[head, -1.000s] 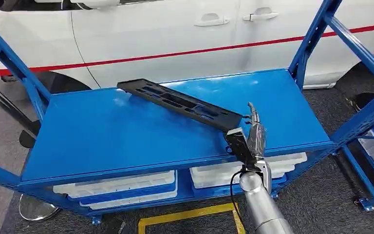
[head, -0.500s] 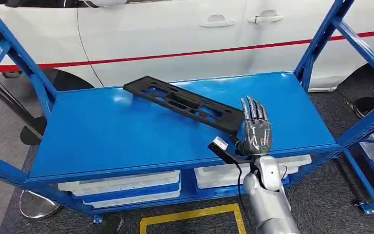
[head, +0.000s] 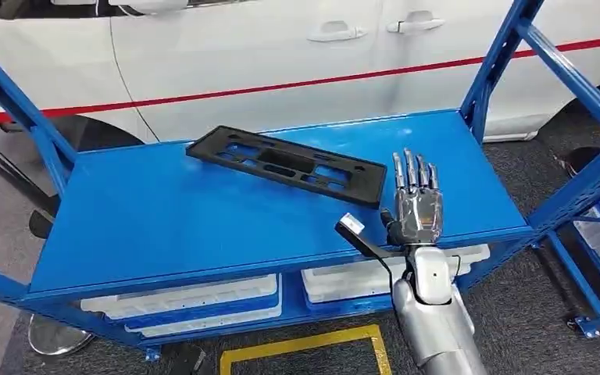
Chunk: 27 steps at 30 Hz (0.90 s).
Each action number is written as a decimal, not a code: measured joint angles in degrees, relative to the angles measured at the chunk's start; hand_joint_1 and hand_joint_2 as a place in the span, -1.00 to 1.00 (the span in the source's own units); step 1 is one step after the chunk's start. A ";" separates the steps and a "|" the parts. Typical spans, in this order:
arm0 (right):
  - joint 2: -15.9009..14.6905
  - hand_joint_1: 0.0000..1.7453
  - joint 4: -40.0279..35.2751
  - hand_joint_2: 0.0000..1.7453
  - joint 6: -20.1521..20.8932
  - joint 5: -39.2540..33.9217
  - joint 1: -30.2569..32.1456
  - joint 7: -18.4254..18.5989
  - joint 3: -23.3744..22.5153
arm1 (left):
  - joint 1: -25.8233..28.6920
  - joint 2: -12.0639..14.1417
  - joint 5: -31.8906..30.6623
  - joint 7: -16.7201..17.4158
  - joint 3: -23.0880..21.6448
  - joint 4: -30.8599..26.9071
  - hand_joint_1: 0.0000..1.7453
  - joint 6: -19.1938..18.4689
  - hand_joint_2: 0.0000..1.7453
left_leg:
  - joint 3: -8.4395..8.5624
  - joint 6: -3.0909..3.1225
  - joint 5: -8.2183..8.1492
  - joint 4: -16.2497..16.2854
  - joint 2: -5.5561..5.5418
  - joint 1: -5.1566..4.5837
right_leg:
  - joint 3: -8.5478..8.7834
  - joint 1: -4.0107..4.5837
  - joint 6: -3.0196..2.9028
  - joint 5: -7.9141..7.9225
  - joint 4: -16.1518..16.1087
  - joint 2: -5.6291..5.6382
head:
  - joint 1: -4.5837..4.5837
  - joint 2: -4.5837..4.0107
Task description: Take the parts from the cabinet and place them on the table.
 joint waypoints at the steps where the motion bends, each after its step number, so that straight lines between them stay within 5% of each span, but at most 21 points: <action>1: -0.22 -1.00 -0.04 1.00 -0.05 0.00 -0.03 0.33 0.73 | -0.23 0.00 0.00 0.00 -0.02 0.00 -1.00 0.00 -1.00 | 0.37 0.18 0.06 -1.00 -0.01 -0.21 | -0.23 0.11 0.31 0.10 0.06 0.11 | -0.07 0.00; 4: -0.59 -1.00 -0.13 1.00 -0.07 0.00 0.07 0.59 2.30 | -0.35 -0.02 0.00 0.09 -0.07 0.00 -1.00 0.00 -1.00 | 0.41 0.55 0.12 -1.42 -0.09 -0.37 | -0.07 -0.09 1.33 0.42 -0.51 -0.03 | -0.04 0.00; 5: -0.81 -1.00 -0.30 1.00 -0.09 0.00 0.06 0.79 2.54 | -0.33 -0.09 0.00 0.09 -0.09 0.00 -1.00 0.00 -1.00 | 1.04 0.85 0.81 -2.64 0.01 0.55 | -0.08 0.08 1.70 0.00 -0.08 -0.10 | -0.02 0.00; 6: -1.12 -1.00 -0.37 1.00 -0.09 0.00 0.00 0.83 2.72 | -0.39 -0.15 0.00 0.09 -0.11 0.00 -1.00 0.00 -1.00 | 1.30 0.96 0.98 -3.03 0.02 0.29 | -0.39 -0.05 1.86 -0.81 0.89 -0.11 | -0.02 0.00; 9: -1.62 -1.00 -0.39 1.00 -0.09 0.02 0.19 0.90 3.22 | -0.50 -0.26 0.00 0.13 -0.15 0.00 -1.00 0.00 -1.00 | 1.15 1.42 1.01 -2.93 0.10 0.25 | -6.15 -0.19 2.19 -7.22 12.95 -0.11 | -0.02 0.00; 10: -1.77 -1.00 -0.39 1.00 -0.09 0.00 0.40 0.90 3.37 | -0.44 -0.26 0.00 0.15 -0.15 0.00 -1.00 0.00 -1.00 | 1.08 1.43 0.99 -2.86 0.10 0.25 | -7.73 -0.22 2.36 -7.89 16.05 -0.12 | 0.00 0.00; 12: -1.95 -1.00 -0.39 1.00 -0.09 0.02 0.51 0.92 3.57 | -0.39 -0.28 0.00 0.15 -0.15 0.00 -1.00 0.00 -1.00 | 1.08 1.31 0.88 -2.65 0.05 0.29 | -6.87 -0.38 2.51 -5.26 13.97 -0.20 | 0.00 0.00; 14: -2.17 -1.00 -0.42 1.00 -0.09 0.00 0.29 1.01 3.98 | -0.41 -0.42 0.00 0.15 -0.17 0.00 -1.00 0.00 -1.00 | 1.08 0.82 0.33 -1.80 -0.08 0.39 | -1.54 -0.66 2.53 0.18 3.65 -0.27 | 0.00 0.00; 15: -2.27 -1.00 -0.41 1.00 -0.09 0.02 0.21 1.07 4.05 | -0.42 -0.44 -0.02 0.17 -0.17 0.00 -1.00 0.00 -1.00 | 0.87 0.49 -0.04 -1.34 -0.09 0.39 | -0.11 -0.66 2.38 -0.31 0.71 -0.29 | 0.02 0.00; 19: -2.45 -1.00 -0.42 1.00 -0.09 0.00 0.20 1.53 5.93 | -0.53 -0.42 0.02 0.22 -0.17 0.00 -1.00 0.00 -1.00 | 0.56 -0.46 -0.13 -1.03 -0.09 0.13 | -0.42 -0.08 1.11 -0.10 0.50 0.10 | 0.00 0.00; 21: -2.36 -1.00 -0.41 1.00 -0.09 -0.09 0.17 1.23 7.20 | -0.60 -0.42 0.13 0.20 -0.17 -0.02 -1.00 0.07 -1.00 | 0.14 -1.16 -1.45 0.20 -0.03 0.31 | -0.18 -0.49 0.43 0.14 0.03 -0.05 | -0.02 0.00; 25: -1.79 -1.00 0.55 1.00 -0.09 -0.09 0.37 0.90 9.54 | -0.60 -0.42 0.77 0.20 -0.17 -0.02 -1.00 0.09 -1.00 | -6.86 -1.83 -8.48 15.51 -0.02 0.40 | -0.25 -0.33 -0.03 0.08 0.06 -0.30 | -0.02 0.00; 27: -1.35 -1.00 1.14 1.00 -0.09 -0.09 0.79 1.03 10.65 | -0.54 -0.42 0.92 0.15 -0.18 -0.02 -1.00 0.09 -1.00 | -6.76 -1.58 -6.40 14.73 -0.02 0.39 | -0.21 -0.22 -0.08 0.05 0.09 -0.29 | -0.04 0.00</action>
